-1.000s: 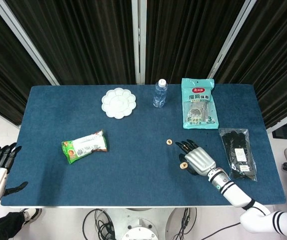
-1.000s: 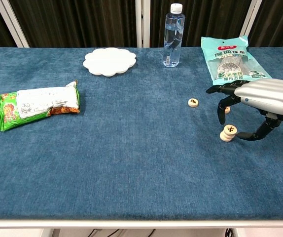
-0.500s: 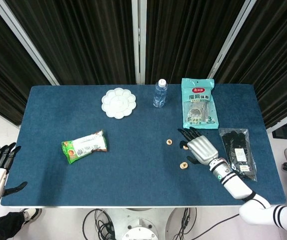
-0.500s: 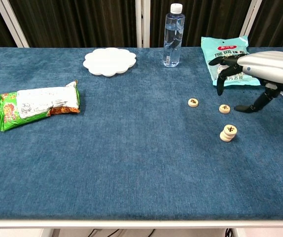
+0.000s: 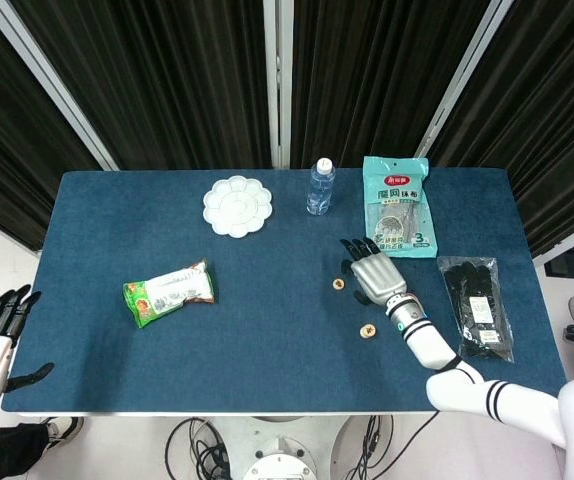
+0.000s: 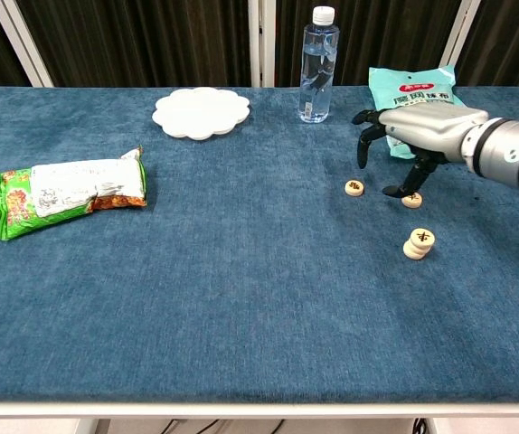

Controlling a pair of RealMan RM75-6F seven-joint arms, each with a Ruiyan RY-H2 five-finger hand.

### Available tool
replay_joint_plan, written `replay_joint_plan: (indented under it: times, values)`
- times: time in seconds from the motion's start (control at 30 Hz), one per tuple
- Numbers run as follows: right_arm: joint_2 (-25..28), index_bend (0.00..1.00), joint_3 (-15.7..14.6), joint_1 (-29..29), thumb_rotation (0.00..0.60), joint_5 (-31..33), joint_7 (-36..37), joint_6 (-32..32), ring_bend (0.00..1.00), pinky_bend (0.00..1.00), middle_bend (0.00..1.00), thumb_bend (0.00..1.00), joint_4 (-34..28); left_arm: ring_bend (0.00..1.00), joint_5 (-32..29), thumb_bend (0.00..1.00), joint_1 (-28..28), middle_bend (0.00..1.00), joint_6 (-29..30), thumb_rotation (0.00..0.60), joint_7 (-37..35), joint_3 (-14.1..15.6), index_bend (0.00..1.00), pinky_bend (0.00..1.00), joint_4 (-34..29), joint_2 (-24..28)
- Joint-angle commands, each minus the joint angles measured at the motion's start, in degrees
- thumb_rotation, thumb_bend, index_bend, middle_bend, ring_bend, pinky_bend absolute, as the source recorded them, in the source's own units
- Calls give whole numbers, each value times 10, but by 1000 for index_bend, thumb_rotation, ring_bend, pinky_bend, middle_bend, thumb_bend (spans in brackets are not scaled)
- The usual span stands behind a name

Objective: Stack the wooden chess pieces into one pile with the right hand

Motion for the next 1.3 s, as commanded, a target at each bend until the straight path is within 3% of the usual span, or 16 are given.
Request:
replay_joint_plan:
  times: [0.03, 0.7, 1.3]
  values:
    - [-16, 358, 3, 9, 600, 11, -12, 0, 0, 0, 21, 226, 13, 0, -1, 0, 0, 1, 1, 600, -1, 0, 66, 0, 0, 0]
    - [-43, 372, -2, 25, 600, 23, -14, -12, 0, 0, 26, 230, 46, 0, -8, 0, -1, 1, -4, 600, -7, -2, 65, 0, 2, 2]
    - [-57, 447, -3, 29, 600, 23, -13, -10, 0, 0, 47, 238, 64, 0, -10, 0, -2, 1, -7, 600, -6, -2, 65, 0, 4, 1]
